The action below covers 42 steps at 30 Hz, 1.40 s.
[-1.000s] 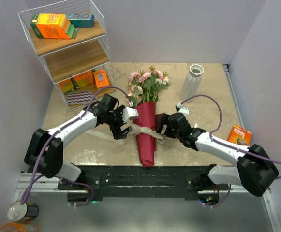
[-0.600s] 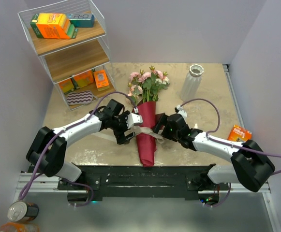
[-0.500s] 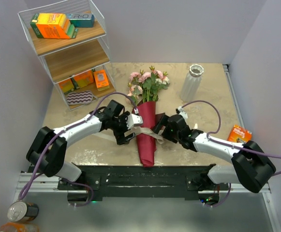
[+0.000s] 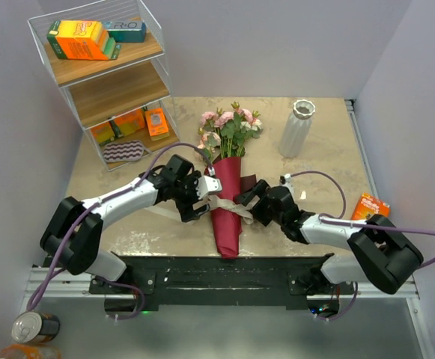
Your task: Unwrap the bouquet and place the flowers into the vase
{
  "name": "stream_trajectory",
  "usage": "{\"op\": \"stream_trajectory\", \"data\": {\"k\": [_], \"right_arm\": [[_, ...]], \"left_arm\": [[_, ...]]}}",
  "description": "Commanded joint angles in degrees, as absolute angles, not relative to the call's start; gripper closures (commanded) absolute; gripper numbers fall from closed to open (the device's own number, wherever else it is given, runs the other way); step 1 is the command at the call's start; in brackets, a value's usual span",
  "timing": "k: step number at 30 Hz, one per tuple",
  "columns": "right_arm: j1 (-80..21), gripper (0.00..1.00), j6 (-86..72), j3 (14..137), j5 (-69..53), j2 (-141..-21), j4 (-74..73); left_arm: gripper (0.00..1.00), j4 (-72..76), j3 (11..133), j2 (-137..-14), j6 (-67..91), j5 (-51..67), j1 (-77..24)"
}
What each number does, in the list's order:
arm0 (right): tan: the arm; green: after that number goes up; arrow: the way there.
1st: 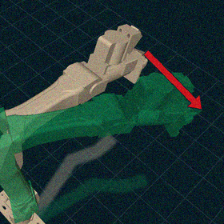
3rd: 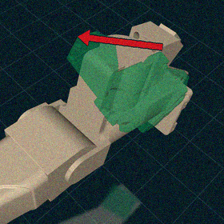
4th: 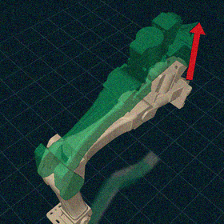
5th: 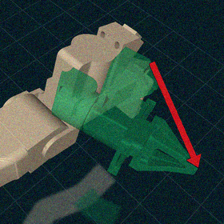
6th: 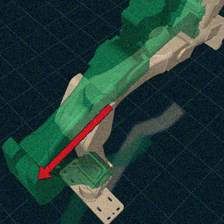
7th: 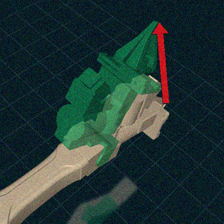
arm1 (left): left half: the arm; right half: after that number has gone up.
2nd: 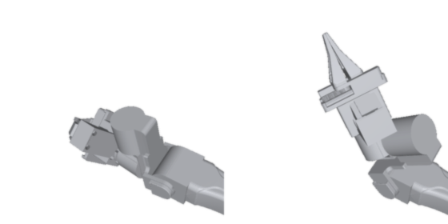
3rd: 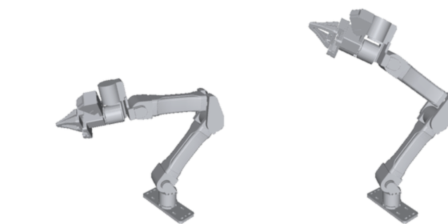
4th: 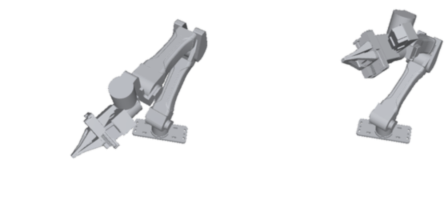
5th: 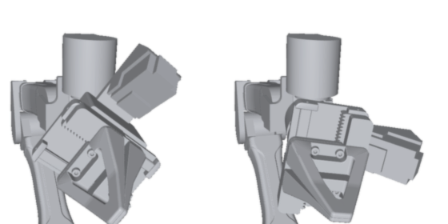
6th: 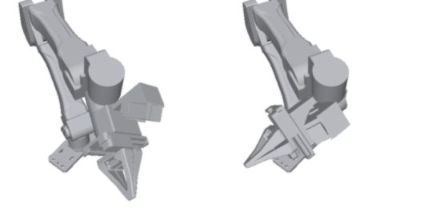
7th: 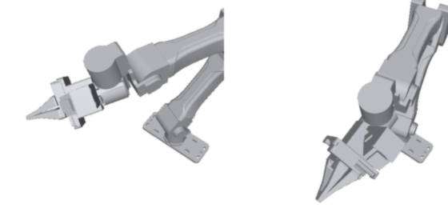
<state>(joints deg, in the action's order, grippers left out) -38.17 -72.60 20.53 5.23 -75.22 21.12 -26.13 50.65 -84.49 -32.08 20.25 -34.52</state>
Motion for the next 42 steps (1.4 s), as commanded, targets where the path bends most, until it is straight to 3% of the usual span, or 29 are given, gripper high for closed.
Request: {"op": "stream_trajectory", "data": {"k": [1, 4, 7, 8, 13, 14, 16, 22, 25, 26, 28, 29, 31, 36, 42], "right_arm": [[-36.7, 0.08, -74.6, 20.2, 9.0, -74.0, 28.8], [-35.5, 0.13, -73.6, 20.4, 9.6, -72.8, 28.7], [-34.7, 0.24, -72.9, 20.0, 10.1, -72.0, 28.1], [-34.6, 0.31, -72.8, 20.0, 10.3, -71.7, 28.0], [-34.3, 0.55, -72.7, 19.7, 9.4, -72.3, 28.7], [-34.3, 0.72, -72.6, 19.7, 9.4, -72.3, 28.6], [-34.2, 0.84, -72.4, 19.9, 9.7, -72.4, 27.8], [-33.9, 1.00, -71.8, 20.0, 9.1, -74.7, 28.0], [-33.7, 1.00, -71.4, 20.0, 9.5, -73.5, 27.6], [-33.7, 1.00, -71.1, 20.2, 9.5, -72.4, 27.1], [-33.7, 1.00, -69.3, 21.6, 10.9, -69.9, 23.0], [-33.7, 1.00, -68.4, 22.2, 11.9, -66.2, 21.1], [-33.7, 1.00, -65.6, 23.7, 14.9, -62.2, 14.4], [-33.6, 1.00, -60.3, 28.3, 21.3, -50.1, 0.5], [-33.3, 1.00, -60.2, 28.7, 23.4, -47.0, -6.7]], "left_arm": [[0.05, -24.8, 49.9, -82.4, -31.5, 19.0, -35.2], [0.09, -24.8, 50.0, -82.1, -31.5, 18.5, -35.2], [0.21, -25.4, 50.4, -82.4, -31.6, 18.6, -35.4], [0.25, -25.6, 50.4, -82.4, -31.6, 18.6, -35.5], [0.26, -25.4, 50.7, -82.7, -31.0, 18.6, -36.3], [0.26, -25.4, 50.7, -82.7, -30.9, 18.6, -36.4], [0.26, -25.2, 51.0, -83.0, -31.1, 18.5, -36.5], [0.26, -25.2, 51.4, -83.5, -31.5, 18.5, -36.6], [0.44, -25.6, 51.8, -83.8, -31.7, 18.6, -36.6], [0.58, -25.8, 52.0, -83.9, -31.7, 18.6, -36.6], [0.72, -26.2, 52.6, -84.1, -31.8, 18.6, -36.6], [0.87, -26.2, 52.7, -84.2, -31.5, 18.6, -36.6], [1.00, -25.9, 53.2, -84.2, -30.9, 18.8, -36.6], [1.00, -25.3, 53.4, -83.8, -30.1, 19.0, -36.6], [1.00, -24.8, 53.0, -83.2, -29.9, 18.4, -36.5]]}}
